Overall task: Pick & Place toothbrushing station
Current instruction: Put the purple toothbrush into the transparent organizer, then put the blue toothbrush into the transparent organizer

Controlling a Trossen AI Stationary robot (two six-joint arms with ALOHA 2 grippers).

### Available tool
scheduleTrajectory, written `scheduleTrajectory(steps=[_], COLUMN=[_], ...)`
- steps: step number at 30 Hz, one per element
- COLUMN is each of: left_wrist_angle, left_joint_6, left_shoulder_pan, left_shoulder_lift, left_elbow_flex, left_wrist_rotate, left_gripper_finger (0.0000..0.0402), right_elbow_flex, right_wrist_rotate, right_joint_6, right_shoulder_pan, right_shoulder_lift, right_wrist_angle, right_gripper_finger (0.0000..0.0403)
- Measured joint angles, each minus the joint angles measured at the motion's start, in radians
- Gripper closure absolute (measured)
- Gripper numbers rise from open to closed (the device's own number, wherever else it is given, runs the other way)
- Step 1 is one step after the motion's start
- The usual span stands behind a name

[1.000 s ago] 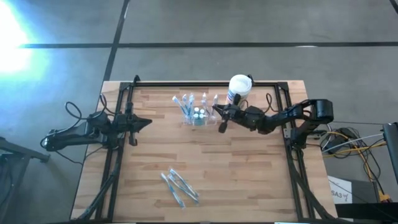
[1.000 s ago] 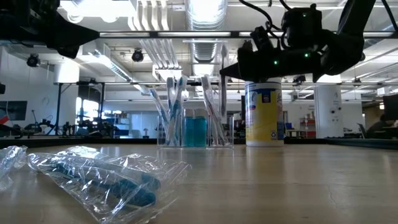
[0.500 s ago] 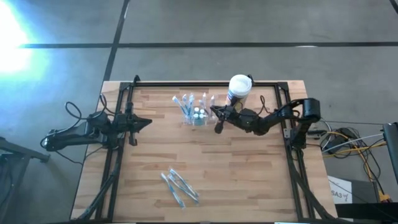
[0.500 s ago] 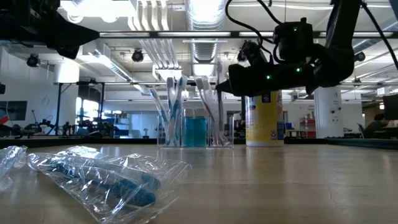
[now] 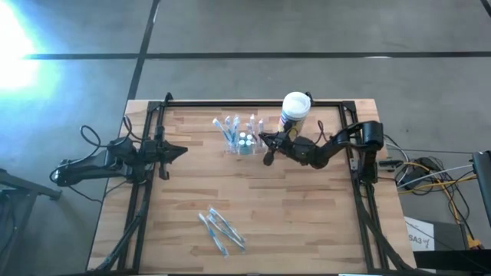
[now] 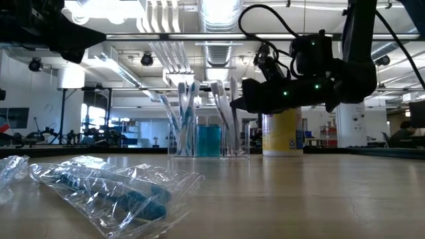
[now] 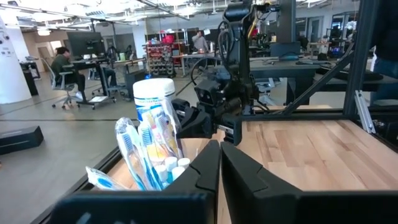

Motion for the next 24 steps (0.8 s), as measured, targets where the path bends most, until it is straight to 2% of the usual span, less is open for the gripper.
scheduleTrajectory(steps=[11, 24], left_wrist_angle=[-0.002, -0.005], left_joint_6=[-0.007, -0.016], left_shoulder_pan=[0.0, 0.0], left_shoulder_lift=[0.0, 0.0], left_elbow_flex=[0.0, 0.0], left_wrist_rotate=[0.0, 0.004], left_gripper_finger=[0.039, 0.0382], right_elbow_flex=[0.013, -0.001], right_wrist_rotate=[0.021, 0.018], right_joint_6=[0.001, 0.016], right_shoulder_pan=[-0.001, 0.001], right_shoulder_lift=[0.042, -0.01], right_wrist_angle=[0.01, -0.016], right_gripper_finger=[0.0377, 0.0253])
